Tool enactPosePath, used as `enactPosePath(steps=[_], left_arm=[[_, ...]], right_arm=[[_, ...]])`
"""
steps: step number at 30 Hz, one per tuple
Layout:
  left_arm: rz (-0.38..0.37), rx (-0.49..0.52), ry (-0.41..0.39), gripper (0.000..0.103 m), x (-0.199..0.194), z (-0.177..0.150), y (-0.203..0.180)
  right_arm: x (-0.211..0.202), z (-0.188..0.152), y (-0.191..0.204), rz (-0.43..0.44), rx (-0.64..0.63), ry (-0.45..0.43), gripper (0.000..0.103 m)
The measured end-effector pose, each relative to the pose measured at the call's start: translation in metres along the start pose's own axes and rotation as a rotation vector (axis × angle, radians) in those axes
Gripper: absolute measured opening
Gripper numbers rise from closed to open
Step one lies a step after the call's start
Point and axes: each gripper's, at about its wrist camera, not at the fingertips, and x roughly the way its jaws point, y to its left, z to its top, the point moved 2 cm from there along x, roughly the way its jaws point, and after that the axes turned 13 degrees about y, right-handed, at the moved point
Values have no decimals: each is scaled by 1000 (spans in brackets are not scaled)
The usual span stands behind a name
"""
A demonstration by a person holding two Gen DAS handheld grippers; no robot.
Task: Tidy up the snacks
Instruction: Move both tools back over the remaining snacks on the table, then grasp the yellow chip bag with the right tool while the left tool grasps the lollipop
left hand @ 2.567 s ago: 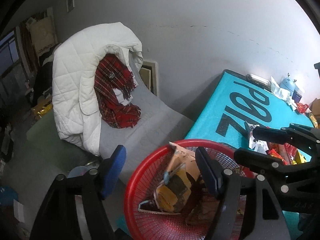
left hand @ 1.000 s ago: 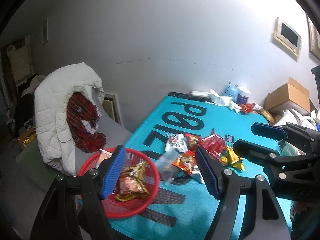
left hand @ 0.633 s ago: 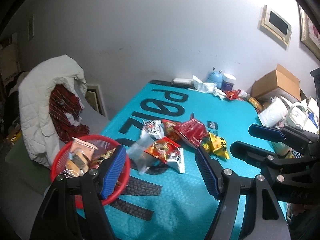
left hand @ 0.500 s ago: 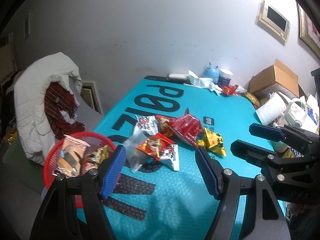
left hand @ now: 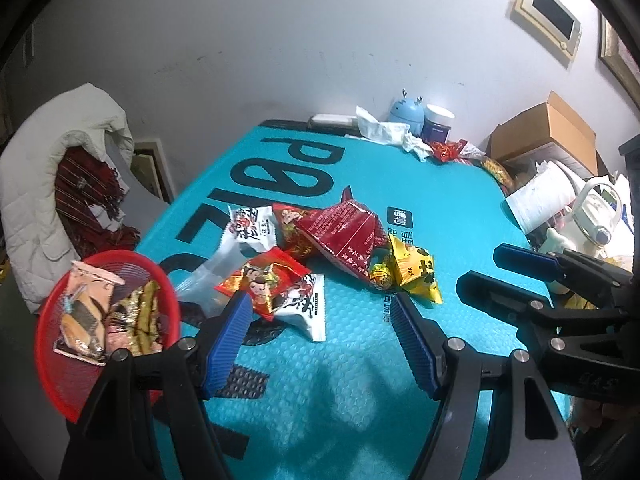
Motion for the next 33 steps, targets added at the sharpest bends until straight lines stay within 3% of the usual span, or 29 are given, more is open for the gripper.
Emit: enactPosePath(steps=[17,24,28,33], left_arm=[[-22,9,106,71,58,17,5],[-29,45,93,71,67,24,4],[-44,38,101,71,72,27,5],[-58,42,96,71,73,29,2]], right_arm=[[68,18,-39,-14,98,103,62],[94,25,-53,1,154,147,62],[103,24,-59,10,177,156,69],[104,22,-62,20,165,150,66]])
